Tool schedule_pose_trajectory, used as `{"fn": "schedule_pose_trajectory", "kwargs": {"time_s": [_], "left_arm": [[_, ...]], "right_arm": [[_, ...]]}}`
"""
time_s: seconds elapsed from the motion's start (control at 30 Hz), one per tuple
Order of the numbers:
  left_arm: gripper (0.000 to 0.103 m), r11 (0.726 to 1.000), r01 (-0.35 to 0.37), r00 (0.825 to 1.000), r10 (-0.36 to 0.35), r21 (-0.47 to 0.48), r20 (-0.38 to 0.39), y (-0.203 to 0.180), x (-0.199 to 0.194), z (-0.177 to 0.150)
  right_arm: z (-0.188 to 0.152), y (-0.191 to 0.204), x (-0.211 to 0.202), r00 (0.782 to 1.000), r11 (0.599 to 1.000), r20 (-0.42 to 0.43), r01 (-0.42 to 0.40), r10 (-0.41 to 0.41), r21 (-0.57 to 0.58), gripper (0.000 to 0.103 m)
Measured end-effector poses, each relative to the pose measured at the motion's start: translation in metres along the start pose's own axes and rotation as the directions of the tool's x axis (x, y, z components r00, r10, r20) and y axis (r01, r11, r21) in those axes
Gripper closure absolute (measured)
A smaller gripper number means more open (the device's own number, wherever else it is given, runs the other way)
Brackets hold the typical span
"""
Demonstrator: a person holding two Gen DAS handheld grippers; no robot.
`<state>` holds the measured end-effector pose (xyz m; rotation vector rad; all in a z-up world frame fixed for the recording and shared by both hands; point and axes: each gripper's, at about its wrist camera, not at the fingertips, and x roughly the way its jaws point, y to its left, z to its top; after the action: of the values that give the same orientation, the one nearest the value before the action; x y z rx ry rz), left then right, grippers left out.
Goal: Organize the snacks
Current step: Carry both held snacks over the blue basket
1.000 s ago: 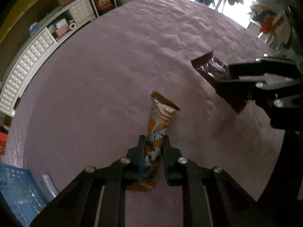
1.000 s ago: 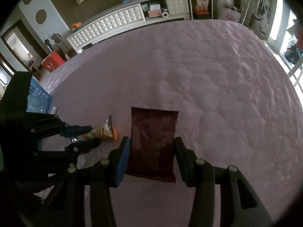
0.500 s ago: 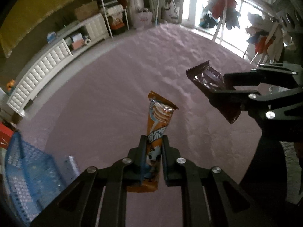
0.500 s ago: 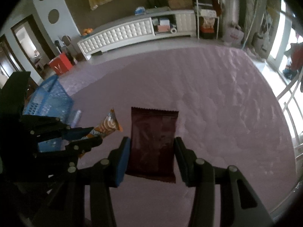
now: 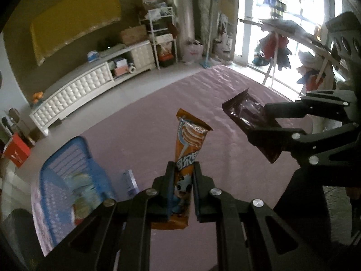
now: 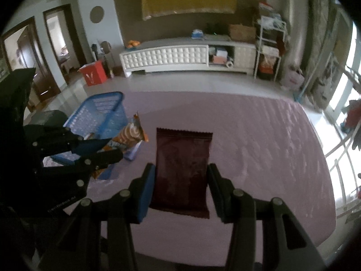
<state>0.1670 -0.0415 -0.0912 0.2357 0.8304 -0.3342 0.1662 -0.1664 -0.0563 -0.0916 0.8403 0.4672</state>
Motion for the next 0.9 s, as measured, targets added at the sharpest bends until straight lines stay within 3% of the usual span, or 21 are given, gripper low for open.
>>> {"fn": "schedule_pose_trajectory", "kwargs": {"time_s": [0.43,0.63,0.9], "left_arm": [[0.090,0.986,-0.104,0.993,0.110,-0.130,0.037,0.084,-0.067,-0.044],[0.090,0.970,-0.142,0.989,0.149,-0.197,0.021,0.117,-0.075,-0.062],[0.090,0.952,-0.155,0.988,0.150,-0.264,-0.041,0.153,-0.059,-0.087]], "right_arm": [[0.024,0.090,0.005,0.995,0.987,0.023,-0.094,0.098,-0.133,0.051],[0.030,0.126,0.024,0.990,0.971,-0.002,-0.138,0.140,-0.193,0.051],[0.034,0.151,0.057,0.983,0.954,-0.063,-0.185,0.175,-0.237,0.051]]}}
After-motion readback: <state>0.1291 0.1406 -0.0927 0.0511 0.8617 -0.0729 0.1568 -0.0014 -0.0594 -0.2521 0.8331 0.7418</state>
